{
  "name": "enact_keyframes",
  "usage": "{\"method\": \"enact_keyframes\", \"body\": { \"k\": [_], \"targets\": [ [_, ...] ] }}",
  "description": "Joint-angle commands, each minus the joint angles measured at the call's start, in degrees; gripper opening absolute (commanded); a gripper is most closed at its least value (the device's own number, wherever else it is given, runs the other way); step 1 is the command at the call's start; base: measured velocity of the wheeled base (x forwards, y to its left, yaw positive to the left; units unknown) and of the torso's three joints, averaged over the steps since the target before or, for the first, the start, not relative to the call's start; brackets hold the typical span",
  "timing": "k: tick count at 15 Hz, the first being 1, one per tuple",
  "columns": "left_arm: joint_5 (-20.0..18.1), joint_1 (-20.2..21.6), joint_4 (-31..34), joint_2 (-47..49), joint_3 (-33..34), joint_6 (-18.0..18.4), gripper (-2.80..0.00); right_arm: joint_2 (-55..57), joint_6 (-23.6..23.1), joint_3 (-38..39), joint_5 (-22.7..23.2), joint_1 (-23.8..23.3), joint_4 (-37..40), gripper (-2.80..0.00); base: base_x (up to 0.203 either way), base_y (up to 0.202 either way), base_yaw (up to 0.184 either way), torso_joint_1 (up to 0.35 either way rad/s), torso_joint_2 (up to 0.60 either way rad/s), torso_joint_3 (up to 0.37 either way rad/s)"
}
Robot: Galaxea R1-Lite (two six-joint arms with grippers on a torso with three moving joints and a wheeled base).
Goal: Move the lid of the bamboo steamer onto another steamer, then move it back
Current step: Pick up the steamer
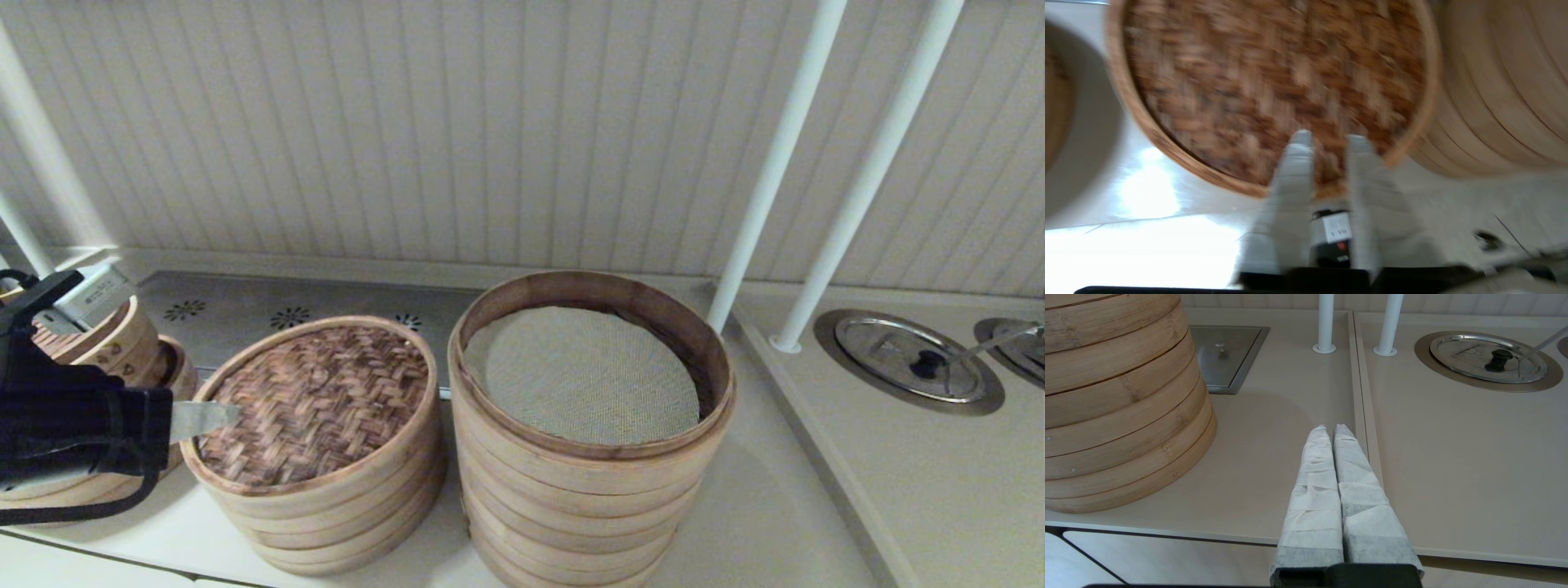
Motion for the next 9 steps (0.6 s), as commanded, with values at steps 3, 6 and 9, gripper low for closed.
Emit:
{"method": "enact_keyframes", "body": {
  "k": [3,6,9],
  "targets": [
    [0.91,-0.56,-5.06,7.23,-1.21,-1.23,0.00,0.00,0.00,0.09,0.00,0.00,0.02,-2.80,0.000,0.000,0.000,0.000,0.00,0.000],
    [2.37,-1.52,-6.73,13.05,-2.48,-1.26,0.00,0.04,0.00,0.09,0.00,0.00,0.02,-2.80,0.000,0.000,0.000,0.000,0.00,0.000],
    [3.87,-2.11,-8.68,16.71,-3.15,-1.14,0.00,0.00,0.00,0.09,0.00,0.00,0.02,-2.80,0.000,0.000,0.000,0.000,0.00,0.000]
  ]
}}
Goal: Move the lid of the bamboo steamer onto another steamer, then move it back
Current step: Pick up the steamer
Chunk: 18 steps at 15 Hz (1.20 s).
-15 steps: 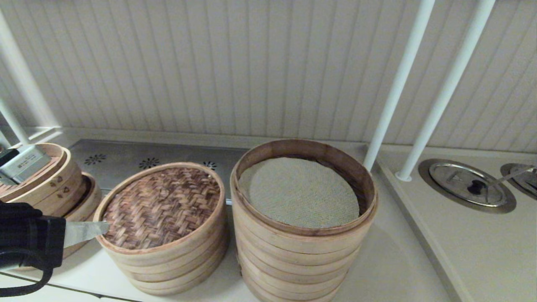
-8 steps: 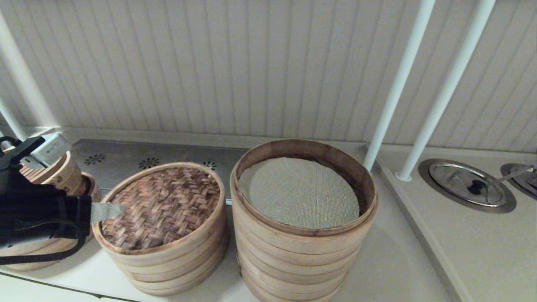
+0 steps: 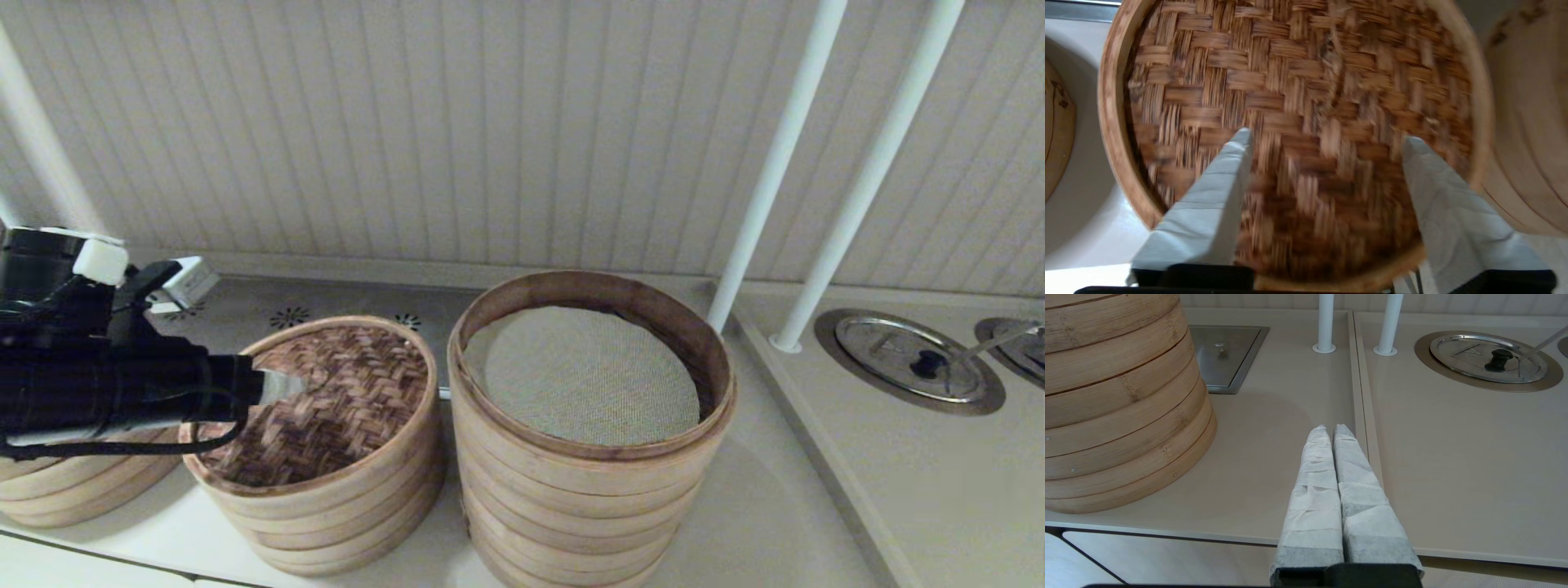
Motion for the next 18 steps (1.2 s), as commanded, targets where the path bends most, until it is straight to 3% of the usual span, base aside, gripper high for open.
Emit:
{"method": "enact_keyframes", "body": {
  "k": [1,7,18],
  "targets": [
    [1.14,-0.95,-0.61,4.02,-1.19,0.21,0.00,0.00,0.00,0.09,0.00,0.00,0.02,-2.80,0.000,0.000,0.000,0.000,0.00,0.000],
    [10.72,-6.25,-0.96,8.94,-3.83,0.27,0.00,0.00,0.00,0.09,0.00,0.00,0.02,-2.80,0.000,0.000,0.000,0.000,0.00,0.000],
    [18.10,-7.54,-0.92,10.84,-6.91,1.29,0.00,0.00,0.00,0.09,0.00,0.09,0.02,-2.80,0.000,0.000,0.000,0.000,0.00,0.000]
  ]
}}
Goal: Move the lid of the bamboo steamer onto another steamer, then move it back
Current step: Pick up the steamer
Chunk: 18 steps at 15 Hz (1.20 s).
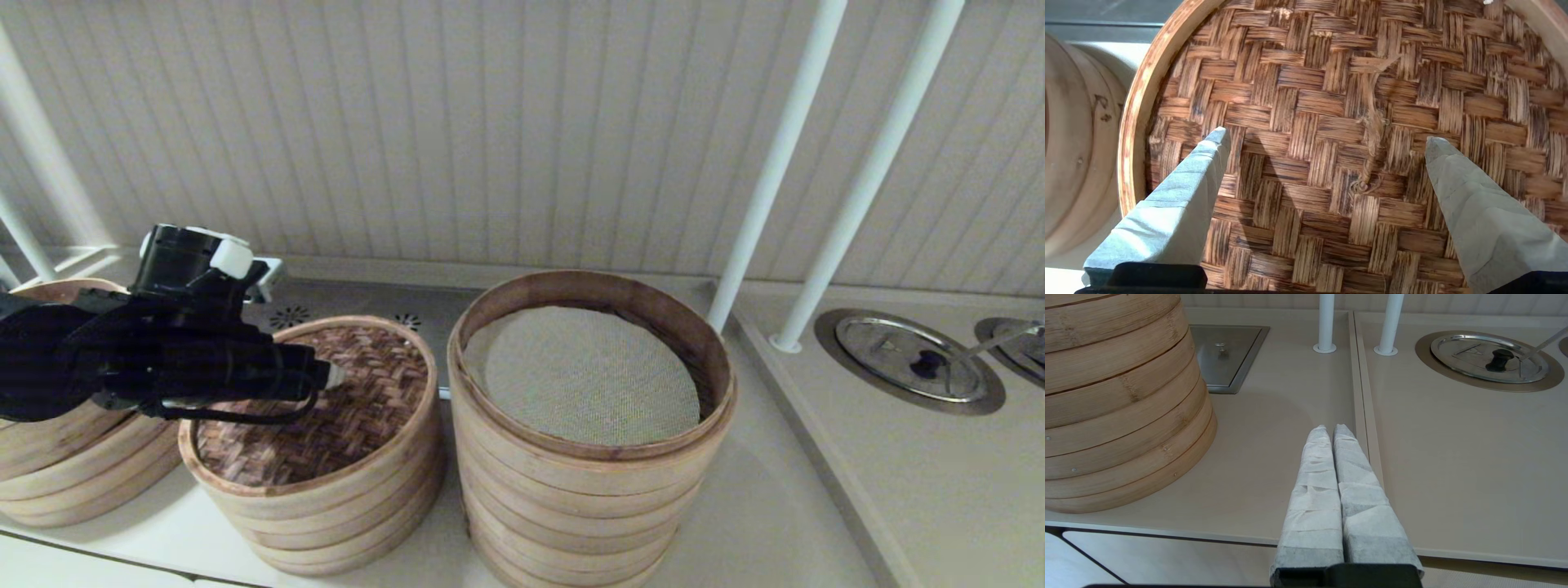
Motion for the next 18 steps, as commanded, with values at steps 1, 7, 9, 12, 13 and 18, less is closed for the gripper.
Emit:
{"method": "enact_keyframes", "body": {
  "k": [1,7,9,12,13,18],
  "targets": [
    [0.45,-0.32,-0.06,0.41,-0.12,0.99,0.00,0.00,0.00,0.09,-0.02,0.03,0.01,-2.80,0.000,0.000,0.000,0.000,0.00,0.000],
    [2.69,-1.29,-0.06,1.84,-1.29,1.40,0.00,0.00,0.00,0.09,-0.02,-0.02,0.01,-2.80,0.000,0.000,0.000,0.000,0.00,0.000],
    [2.70,-1.29,-0.87,2.44,-1.15,1.40,0.00,0.00,0.00,0.09,-0.02,0.07,0.01,-2.80,0.000,0.000,0.000,0.000,0.00,0.000],
    [2.87,-1.29,-4.81,2.76,-0.34,1.49,-2.80,0.00,0.00,0.09,-0.02,0.07,0.01,-2.80,0.000,0.000,0.000,0.000,0.00,0.000],
    [2.87,-1.37,-4.89,2.68,-0.16,1.49,-2.80,0.00,0.00,0.09,-0.02,0.07,0.04,-2.80,0.000,0.000,0.000,0.000,0.00,0.000],
    [2.78,-2.23,-4.81,2.01,-0.02,1.40,-2.80,0.00,0.00,0.09,-0.02,0.07,0.06,-2.80,0.000,0.000,0.000,0.000,0.00,0.000]
  ]
}}
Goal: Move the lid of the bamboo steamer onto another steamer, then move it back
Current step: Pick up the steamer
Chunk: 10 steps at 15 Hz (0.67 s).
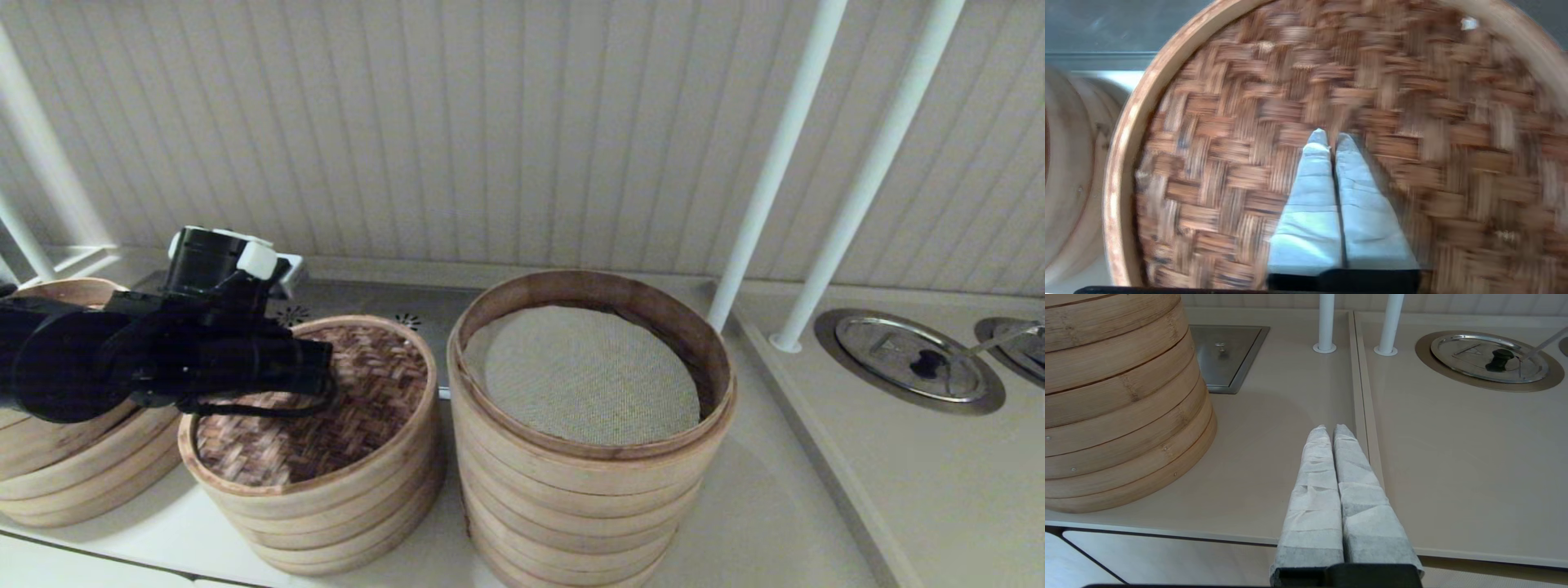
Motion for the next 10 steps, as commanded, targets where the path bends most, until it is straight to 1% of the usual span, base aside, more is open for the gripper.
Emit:
{"method": "enact_keyframes", "body": {
  "k": [1,6,10],
  "targets": [
    [0.16,-0.36,-0.11,-0.36,0.40,-0.13,-2.80,0.02,0.00,0.09,0.00,0.01,-0.03,-2.80,0.000,0.000,0.000,0.000,0.00,0.000],
    [0.16,-0.57,-0.19,-1.36,0.70,-0.13,-2.80,0.02,0.00,0.09,0.00,0.01,-0.03,-2.80,0.000,0.000,0.000,0.000,0.00,0.000],
    [0.20,-0.57,-0.75,-2.85,-0.77,-0.39,-2.80,0.02,0.00,0.09,0.00,0.01,-0.03,-2.80,0.000,0.000,0.000,0.000,0.00,0.000]
  ]
}}
